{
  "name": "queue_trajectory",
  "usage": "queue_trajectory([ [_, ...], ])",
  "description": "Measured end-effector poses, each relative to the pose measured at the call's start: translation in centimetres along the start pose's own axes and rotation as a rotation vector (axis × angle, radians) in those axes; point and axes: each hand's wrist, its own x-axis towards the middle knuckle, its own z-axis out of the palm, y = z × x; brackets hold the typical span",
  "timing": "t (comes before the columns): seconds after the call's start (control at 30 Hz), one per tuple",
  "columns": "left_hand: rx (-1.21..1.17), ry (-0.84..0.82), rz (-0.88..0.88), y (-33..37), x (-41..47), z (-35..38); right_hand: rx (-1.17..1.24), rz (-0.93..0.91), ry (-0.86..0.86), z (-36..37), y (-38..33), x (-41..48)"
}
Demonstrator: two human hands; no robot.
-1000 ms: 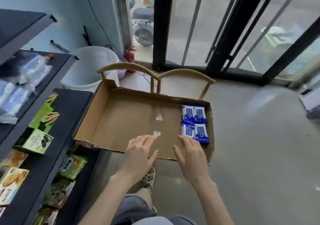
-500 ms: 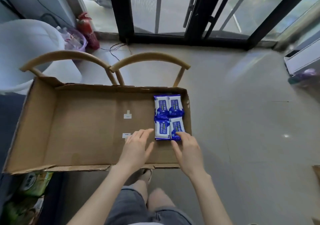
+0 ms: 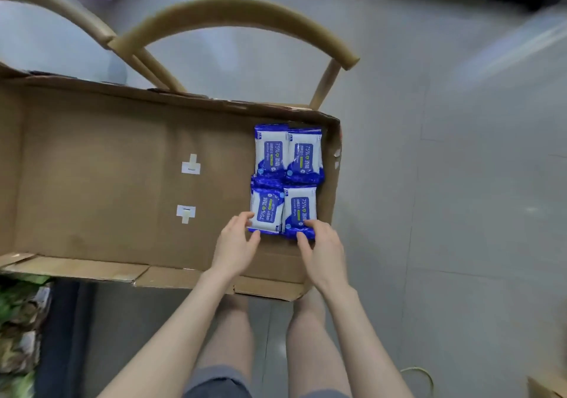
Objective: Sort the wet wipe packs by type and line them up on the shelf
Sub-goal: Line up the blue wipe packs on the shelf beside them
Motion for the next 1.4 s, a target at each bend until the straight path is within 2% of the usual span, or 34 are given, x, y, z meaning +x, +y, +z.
queue_trajectory([
  [0.17, -0.18, 0.149, -0.259, -1.4, 3.6, 5.6, 0.012, 0.036, -0.094, 2.3, 4.0, 5.3],
  [0.27, -0.234, 0.215, -0.335, -2.5, 5.4, 8.3, 0.054, 0.058, -0.102, 4.0, 5.4, 7.8],
  [0.4, -0.242, 0.316, -0.388, -3.6, 6.9, 10.6, 0.05, 0.091, -0.063, 6.1, 6.5, 10.0],
  [0.57, -0.335, 0.469, -0.361, -4.2, 7.3, 12.1, -0.041, 0.067, 0.078, 8.4, 7.2, 10.8],
  [0.7, -0.384, 0.556, -0.335, -4.3, 7.0, 12.4, 0.024, 0.094, 0.117, 9.4, 7.4, 11.0],
  [0.9, -0.781, 0.574, -0.405, -3.7, 5.0, 11.0, 0.24, 0.08, 0.129, 8.0, 6.9, 9.7],
  [1.13, -1.297, 0.719, -0.485, -3.0, -2.2, 6.2, 0.785, 0.091, -0.152, 3.9, 2.8, 3.8],
  [1.4, -1.532, 0.807, -0.452, -5.0, -14.7, 0.2, 0.672, 0.008, -0.52, 2.6, -5.4, -5.6],
])
